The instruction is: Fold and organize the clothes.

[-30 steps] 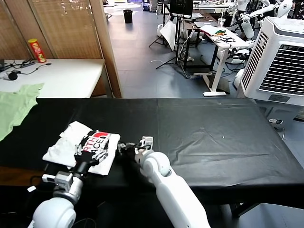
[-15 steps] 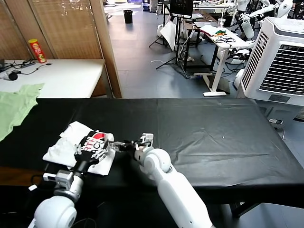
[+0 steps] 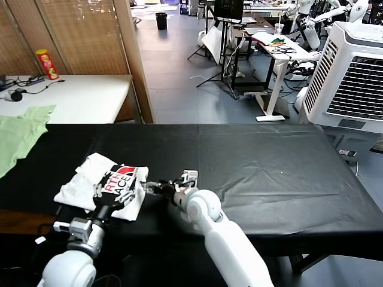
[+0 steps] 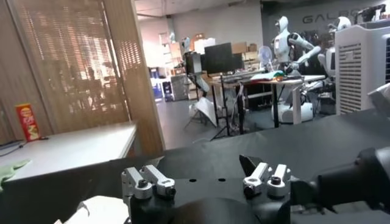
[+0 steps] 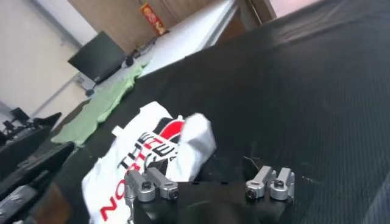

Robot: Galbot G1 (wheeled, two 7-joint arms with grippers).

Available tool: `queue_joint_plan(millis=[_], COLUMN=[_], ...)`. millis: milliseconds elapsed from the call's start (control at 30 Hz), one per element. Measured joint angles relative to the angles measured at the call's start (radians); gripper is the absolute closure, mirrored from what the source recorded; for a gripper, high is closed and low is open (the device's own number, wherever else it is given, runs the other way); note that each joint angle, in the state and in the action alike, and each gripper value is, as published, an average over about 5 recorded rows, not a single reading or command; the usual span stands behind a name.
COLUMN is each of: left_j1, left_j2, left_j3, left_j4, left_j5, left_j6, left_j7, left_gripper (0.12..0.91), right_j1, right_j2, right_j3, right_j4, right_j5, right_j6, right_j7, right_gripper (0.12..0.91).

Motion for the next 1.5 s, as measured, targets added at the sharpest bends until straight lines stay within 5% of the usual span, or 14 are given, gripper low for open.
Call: queue_joint_plan(millis=[300,667,767,1200,1333,1500], left_j1=[0.007,0.013,0.014,0.0,0.0,-0.008], left_j2=[0.0,-0.005,-0.007,-0.013,-0.015,-0.015], left_j3=[-0.025,-0.04,-0.041,-0.039,-0.039,-0.035], left_j4=[-0.003,-0.005,-0.004,0.015,0.022,0.036], left_j5=[-0.005,-0.005,-0.005,-0.005,-0.012,-0.043], left_j6=[-0.002,-0.009,-0.011,-0.021,-0.027,-0.037], left_j7=[-0.004,-0.004,-0.005,-0.005,-0.006,-0.019], left_gripper=[0.232,0.232,0.232,0.232,0.232,0.232], right_j1=[0.04,0.058,0.067,0.207,0.213,0.151], right_j2=[0.037,0.061,0.051,-0.161,-0.209,-0.277], right_j3=[-0.013,-0.019,-0.01,0.019,0.028,0.059], right_j4=[-0.06,-0.11,-0.104,-0.151,-0.137,-0.042], right_j5=[-0.026,-0.056,-0.077,-0.283,-0.349,-0.414], right_j6=[0.029,0.045,0.034,-0.027,0.034,0.104], right_j7=[-0.036,-0.052,-0.053,-0.158,-0.218,-0.231], right_gripper=[0.252,0.813,0.897,0.9,0.8,0.534])
